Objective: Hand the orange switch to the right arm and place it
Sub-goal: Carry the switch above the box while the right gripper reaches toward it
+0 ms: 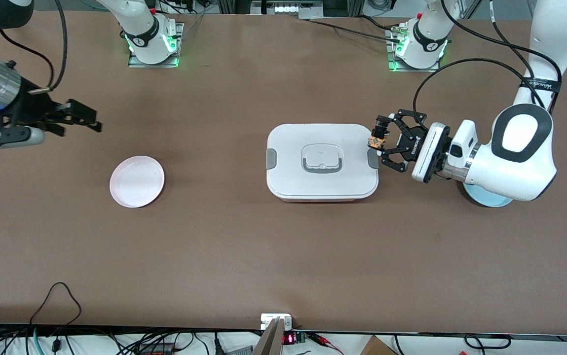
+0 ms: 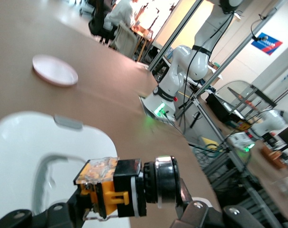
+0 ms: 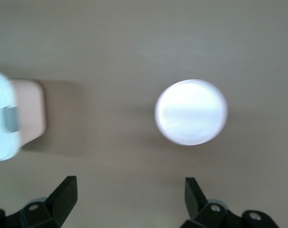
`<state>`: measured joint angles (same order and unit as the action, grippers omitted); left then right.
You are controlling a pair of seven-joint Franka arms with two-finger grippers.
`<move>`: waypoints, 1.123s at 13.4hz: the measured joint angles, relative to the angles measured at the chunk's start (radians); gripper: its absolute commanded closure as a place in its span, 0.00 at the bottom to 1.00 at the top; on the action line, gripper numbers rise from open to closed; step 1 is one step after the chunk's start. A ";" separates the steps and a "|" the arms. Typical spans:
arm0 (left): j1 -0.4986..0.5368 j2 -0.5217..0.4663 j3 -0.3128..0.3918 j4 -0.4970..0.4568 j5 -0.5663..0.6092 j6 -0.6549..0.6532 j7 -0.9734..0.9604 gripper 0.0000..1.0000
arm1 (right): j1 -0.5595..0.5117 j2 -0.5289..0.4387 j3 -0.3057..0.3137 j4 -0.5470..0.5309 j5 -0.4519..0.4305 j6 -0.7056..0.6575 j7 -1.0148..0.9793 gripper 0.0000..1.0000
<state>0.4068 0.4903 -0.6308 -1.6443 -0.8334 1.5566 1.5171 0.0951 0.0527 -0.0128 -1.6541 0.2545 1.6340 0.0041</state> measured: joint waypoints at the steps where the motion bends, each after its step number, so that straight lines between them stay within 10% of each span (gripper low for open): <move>1: 0.002 0.000 -0.032 -0.009 -0.024 0.056 0.034 0.98 | -0.001 0.004 -0.001 -0.016 0.080 -0.004 -0.019 0.00; 15: 0.050 -0.069 -0.441 -0.299 -0.604 0.741 0.371 1.00 | 0.197 0.286 0.006 -0.152 1.304 0.121 -0.423 0.00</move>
<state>0.4571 0.4212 -1.0719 -1.9436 -1.4377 2.2974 1.8877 0.2925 0.3385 -0.0071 -1.8066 1.5586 1.7551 -0.4191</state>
